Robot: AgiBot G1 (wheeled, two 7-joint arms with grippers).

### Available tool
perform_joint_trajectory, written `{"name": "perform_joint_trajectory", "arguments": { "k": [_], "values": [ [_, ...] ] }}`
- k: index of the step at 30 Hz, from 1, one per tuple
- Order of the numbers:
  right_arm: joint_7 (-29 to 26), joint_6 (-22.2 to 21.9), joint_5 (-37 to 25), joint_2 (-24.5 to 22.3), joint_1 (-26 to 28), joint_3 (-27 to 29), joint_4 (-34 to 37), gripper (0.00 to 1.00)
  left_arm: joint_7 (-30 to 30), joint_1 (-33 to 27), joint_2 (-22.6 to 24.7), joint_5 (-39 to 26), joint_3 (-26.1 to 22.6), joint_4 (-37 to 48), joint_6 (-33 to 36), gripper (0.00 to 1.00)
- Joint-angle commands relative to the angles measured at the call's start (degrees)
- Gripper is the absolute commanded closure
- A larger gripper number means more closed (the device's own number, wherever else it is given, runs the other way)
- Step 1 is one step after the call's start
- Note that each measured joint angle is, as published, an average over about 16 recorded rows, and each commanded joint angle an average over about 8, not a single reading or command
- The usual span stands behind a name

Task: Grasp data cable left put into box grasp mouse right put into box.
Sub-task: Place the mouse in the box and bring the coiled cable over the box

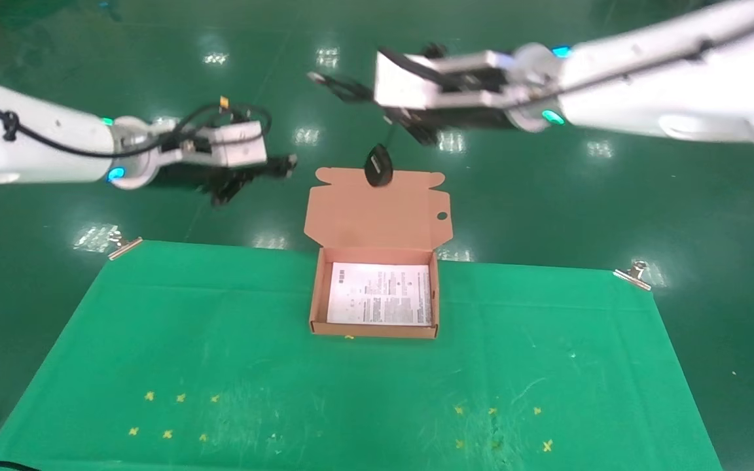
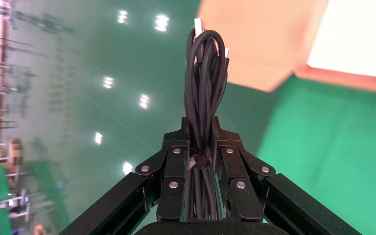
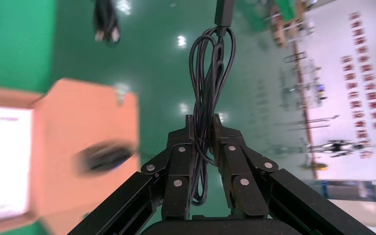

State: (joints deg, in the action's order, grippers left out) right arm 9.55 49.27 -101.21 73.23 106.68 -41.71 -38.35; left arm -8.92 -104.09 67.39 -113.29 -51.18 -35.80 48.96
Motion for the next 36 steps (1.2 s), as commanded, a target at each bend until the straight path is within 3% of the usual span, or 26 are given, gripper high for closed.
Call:
{"name": "perform_joint_trajectory", "arguments": {
  "k": [1, 7, 13, 36],
  "values": [
    [2.4, -1.3, 0.9, 2.2, 1.6, 0.6, 2.9, 1.0, -0.8, -0.6, 0.7, -0.5, 0.2, -0.2, -1.6, 1.0],
    [7.3, -2.0, 3.7, 4.0, 3.8, 1.4, 7.7, 1.0, -1.5, -1.2, 1.6, -1.8, 0.0, -0.7, -3.4, 1.0],
    [8.9, -2.2, 5.4, 4.1, 4.4, 1.4, 8.7, 1.0, -1.6, -1.4, 1.9, -2.6, -0.4, -1.2, -3.5, 1.0],
    [5.2, -3.7, 8.9, 4.7, -1.8, -7.3, 7.7, 1.0, -8.0, 0.7, -2.8, -9.8, -3.6, -2.8, 0.7, 1.0]
  ]
}}
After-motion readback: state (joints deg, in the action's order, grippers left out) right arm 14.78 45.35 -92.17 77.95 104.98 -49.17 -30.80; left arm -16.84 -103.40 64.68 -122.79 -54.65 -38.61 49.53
